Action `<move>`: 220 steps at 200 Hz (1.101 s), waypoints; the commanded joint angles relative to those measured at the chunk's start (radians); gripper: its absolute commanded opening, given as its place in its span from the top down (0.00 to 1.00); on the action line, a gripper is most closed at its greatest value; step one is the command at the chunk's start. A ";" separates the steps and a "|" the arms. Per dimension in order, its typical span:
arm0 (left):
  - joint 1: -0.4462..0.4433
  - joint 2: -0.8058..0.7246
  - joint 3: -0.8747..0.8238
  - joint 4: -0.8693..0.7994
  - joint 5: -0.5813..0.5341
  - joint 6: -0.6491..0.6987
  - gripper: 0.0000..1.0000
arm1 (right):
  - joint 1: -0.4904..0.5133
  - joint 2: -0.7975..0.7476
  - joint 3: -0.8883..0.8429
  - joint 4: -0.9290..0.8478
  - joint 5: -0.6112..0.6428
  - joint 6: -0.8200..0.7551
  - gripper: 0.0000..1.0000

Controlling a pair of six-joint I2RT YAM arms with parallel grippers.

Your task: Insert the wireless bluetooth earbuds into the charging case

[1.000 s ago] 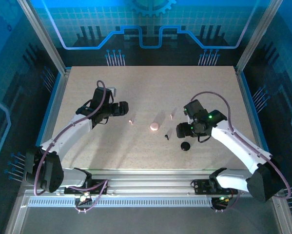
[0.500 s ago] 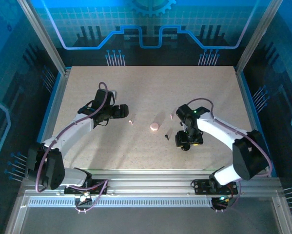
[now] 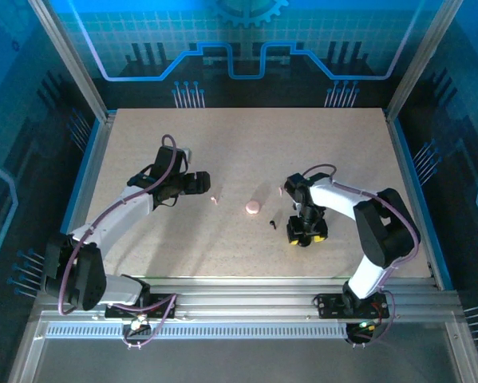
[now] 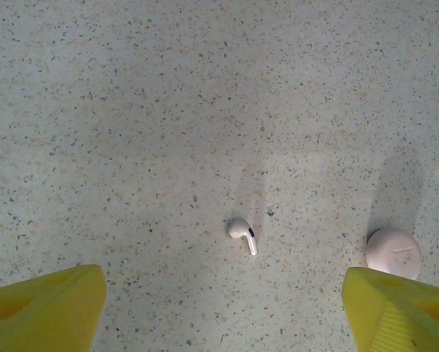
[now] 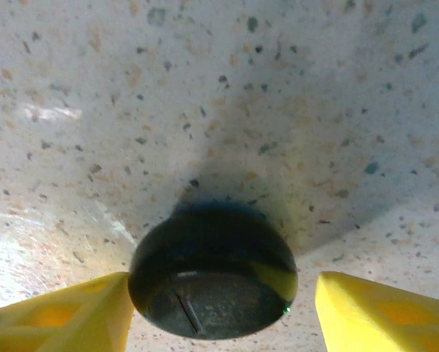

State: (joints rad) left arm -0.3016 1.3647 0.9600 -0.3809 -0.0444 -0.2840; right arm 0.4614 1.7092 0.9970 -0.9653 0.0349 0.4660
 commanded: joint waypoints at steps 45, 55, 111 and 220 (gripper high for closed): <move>-0.003 0.014 0.016 -0.021 0.006 0.025 0.15 | -0.023 0.040 0.021 0.032 -0.009 -0.013 0.40; -0.004 0.018 0.016 -0.020 0.006 0.025 0.15 | -0.023 0.038 0.020 0.036 -0.002 -0.015 0.43; -0.004 0.025 0.020 -0.015 0.025 0.034 0.15 | -0.035 -0.016 0.009 0.042 0.042 -0.002 0.54; -0.102 -0.173 -0.213 0.533 0.392 0.136 0.20 | -0.027 -0.788 -0.288 0.383 -0.056 0.308 0.55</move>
State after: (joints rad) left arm -0.3542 1.2301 0.7818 -0.0345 0.2382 -0.2295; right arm 0.4374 1.0592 0.7799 -0.7097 0.0097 0.6601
